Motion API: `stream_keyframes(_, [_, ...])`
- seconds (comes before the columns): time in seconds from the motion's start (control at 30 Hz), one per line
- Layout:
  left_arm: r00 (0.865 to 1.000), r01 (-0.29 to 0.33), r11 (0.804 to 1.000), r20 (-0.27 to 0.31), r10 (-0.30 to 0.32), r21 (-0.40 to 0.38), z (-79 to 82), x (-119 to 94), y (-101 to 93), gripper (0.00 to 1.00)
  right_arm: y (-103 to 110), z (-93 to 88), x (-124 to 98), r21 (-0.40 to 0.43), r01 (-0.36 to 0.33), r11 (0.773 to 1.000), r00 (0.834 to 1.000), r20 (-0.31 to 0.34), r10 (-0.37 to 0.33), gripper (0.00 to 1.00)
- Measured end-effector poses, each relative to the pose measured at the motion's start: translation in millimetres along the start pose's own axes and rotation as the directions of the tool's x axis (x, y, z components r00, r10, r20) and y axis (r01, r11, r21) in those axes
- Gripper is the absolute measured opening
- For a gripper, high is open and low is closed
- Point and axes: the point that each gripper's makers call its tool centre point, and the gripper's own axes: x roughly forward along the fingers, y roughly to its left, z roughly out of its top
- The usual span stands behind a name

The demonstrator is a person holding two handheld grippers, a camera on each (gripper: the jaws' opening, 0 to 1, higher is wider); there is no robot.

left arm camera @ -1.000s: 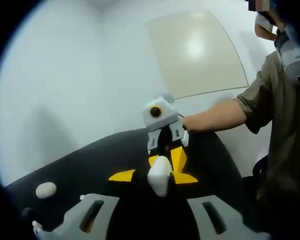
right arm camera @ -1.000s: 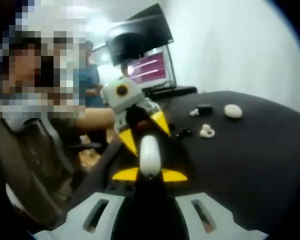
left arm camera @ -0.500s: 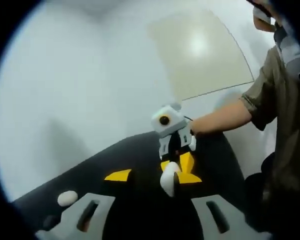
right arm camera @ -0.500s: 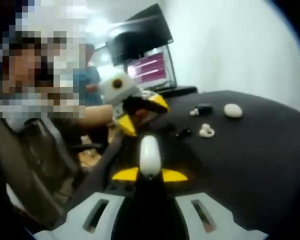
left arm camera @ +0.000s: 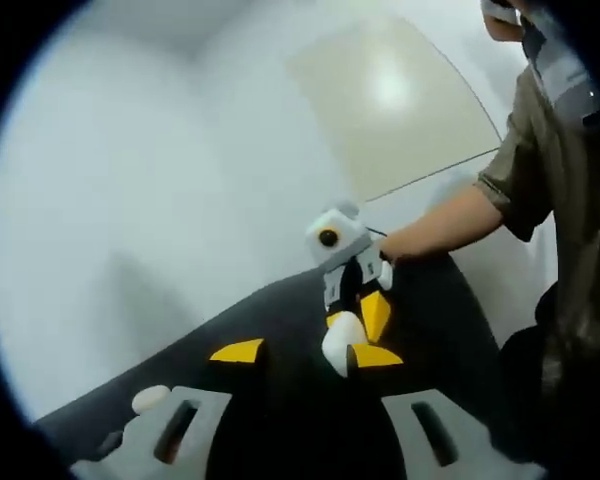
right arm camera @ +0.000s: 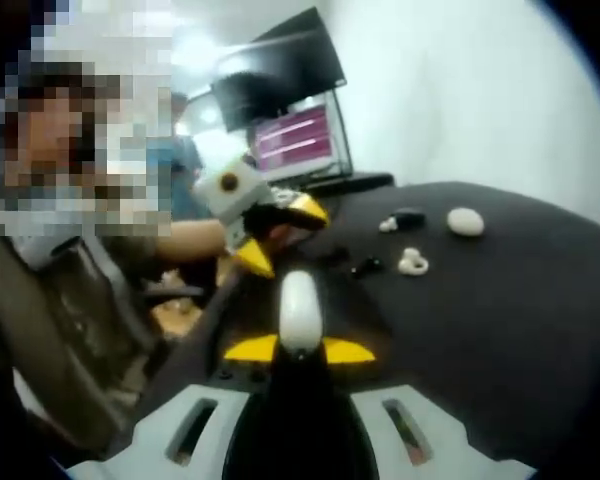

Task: Pick up three earphones and place each one into its charging case using tactile feedback, ensure that each earphone is properly inserted and securely positioned inside the case.

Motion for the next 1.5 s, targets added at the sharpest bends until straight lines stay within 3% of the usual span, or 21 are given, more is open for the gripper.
stream_keyframes(0.2, [1.000,0.013,1.000,0.002,-0.013,-0.009,2.6,1,-0.1,0.28,-1,0.2,-1,-0.007,0.014,1.000,1.000,0.000,-0.014,0.17])
stream_keyframes(0.3, [1.000,0.023,0.999,0.004,-0.023,0.033,7.0,4,1.2,0.28,-1,0.5,-1,-0.001,0.014,1.000,1.000,0.000,-0.014,0.17])
stream_keyframes(0.47, [1.000,0.016,1.000,0.006,-0.016,0.023,-3.5,4,3.4,0.28,-1,0.7,-1,-0.004,0.020,1.000,1.000,0.000,-0.020,0.17])
stream_keyframes(0.5, [0.998,0.004,0.998,0.062,-0.007,0.059,7.0,2,3.4,0.27,-1,0.7,-1,-0.007,0.021,1.000,1.000,0.000,-0.021,0.17])
stream_keyframes(0.8, [0.994,0.005,1.000,0.112,-0.001,-0.029,12.0,-5,8.8,0.26,-2,1.6,-2,-0.010,0.037,0.999,0.999,0.003,-0.037,0.17])
stream_keyframes(1.07, [0.993,-0.022,1.000,0.115,0.024,-0.016,11.7,-5,13.0,0.25,-11,2.2,-5,-0.014,0.079,0.997,0.997,0.011,-0.079,0.28])
stream_keyframes(1.13, [0.982,-0.062,0.997,0.174,0.070,-0.049,21.5,-11,23.3,0.25,-13,3.1,-5,-0.029,0.093,0.995,0.996,0.017,-0.093,0.31])
stream_keyframes(1.23, [0.953,-0.116,0.980,0.261,0.156,-0.161,32.4,-25,46.7,0.24,-27,6.9,-10,-0.071,0.179,0.981,0.984,0.041,-0.176,0.40])
stream_keyframes(1.4, [0.924,-0.145,0.959,0.315,0.219,-0.242,37.1,-36,64.7,0.23,-28,31.1,-22,-0.048,0.209,0.977,0.967,0.157,-0.200,0.45])
stream_keyframes(1.5, [0.909,-0.150,0.949,0.339,0.242,-0.276,38.8,-41,72.3,0.23,-23,32.3,-19,-0.100,0.199,0.975,0.977,0.094,-0.189,0.45])
